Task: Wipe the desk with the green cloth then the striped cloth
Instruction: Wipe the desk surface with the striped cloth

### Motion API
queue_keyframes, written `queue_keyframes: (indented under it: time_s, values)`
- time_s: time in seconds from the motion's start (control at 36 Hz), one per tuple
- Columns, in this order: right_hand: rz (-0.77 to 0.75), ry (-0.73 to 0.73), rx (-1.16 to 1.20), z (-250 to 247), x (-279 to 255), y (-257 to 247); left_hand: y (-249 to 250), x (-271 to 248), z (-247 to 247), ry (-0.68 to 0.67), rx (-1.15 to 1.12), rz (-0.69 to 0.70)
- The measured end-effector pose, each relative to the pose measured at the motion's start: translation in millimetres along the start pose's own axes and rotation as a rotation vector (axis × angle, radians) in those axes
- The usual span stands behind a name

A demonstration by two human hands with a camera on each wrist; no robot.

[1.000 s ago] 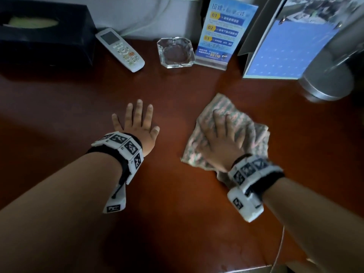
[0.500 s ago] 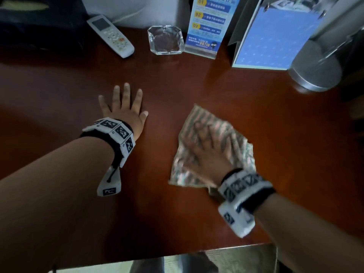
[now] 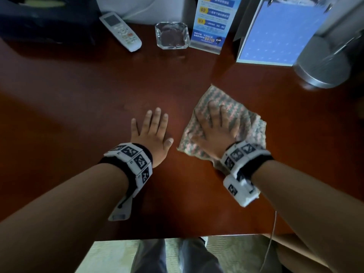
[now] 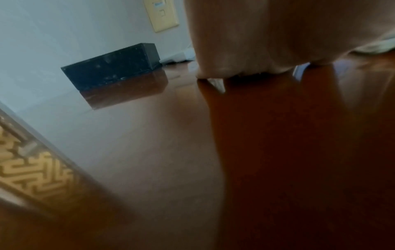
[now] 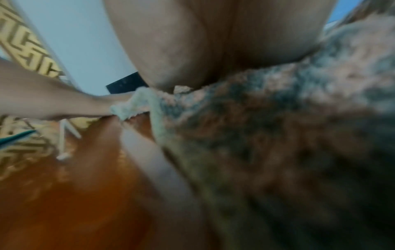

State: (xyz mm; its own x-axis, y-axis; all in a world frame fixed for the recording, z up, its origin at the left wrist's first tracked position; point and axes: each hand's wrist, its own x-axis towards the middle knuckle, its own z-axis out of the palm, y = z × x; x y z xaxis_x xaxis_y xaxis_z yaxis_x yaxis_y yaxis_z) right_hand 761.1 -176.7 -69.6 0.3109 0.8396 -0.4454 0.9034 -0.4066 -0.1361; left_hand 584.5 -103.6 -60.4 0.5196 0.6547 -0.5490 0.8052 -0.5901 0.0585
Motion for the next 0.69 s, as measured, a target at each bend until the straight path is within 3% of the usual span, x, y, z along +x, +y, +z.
queue_keyframes:
  time_s: [0.22, 0.36, 0.53, 0.64, 0.69]
  values:
    - [-0.282, -0.17, -0.079, 46.2, -101.4, -13.6, 3.0, 3.3, 5.8, 0.048, -0.015, -0.034]
    - [-0.333, -0.204, -0.044, 46.3, -105.0, 0.9, 1.4, 7.2, 17.7, 0.163, -0.018, -0.03]
    - [-0.211, -0.137, -0.075, 19.4, -53.3, 24.7, 1.4, 7.3, 14.8, 0.213, -0.086, -0.008]
    - [-0.042, -0.101, -0.012, -8.3, -8.4, 53.2, 2.8, 8.9, 16.8, 0.185, -0.058, -0.038]
    - [0.049, -0.078, 0.039, -21.2, 7.0, 67.0, 2.4, 10.0, 18.1, 0.237, -0.063, -0.048]
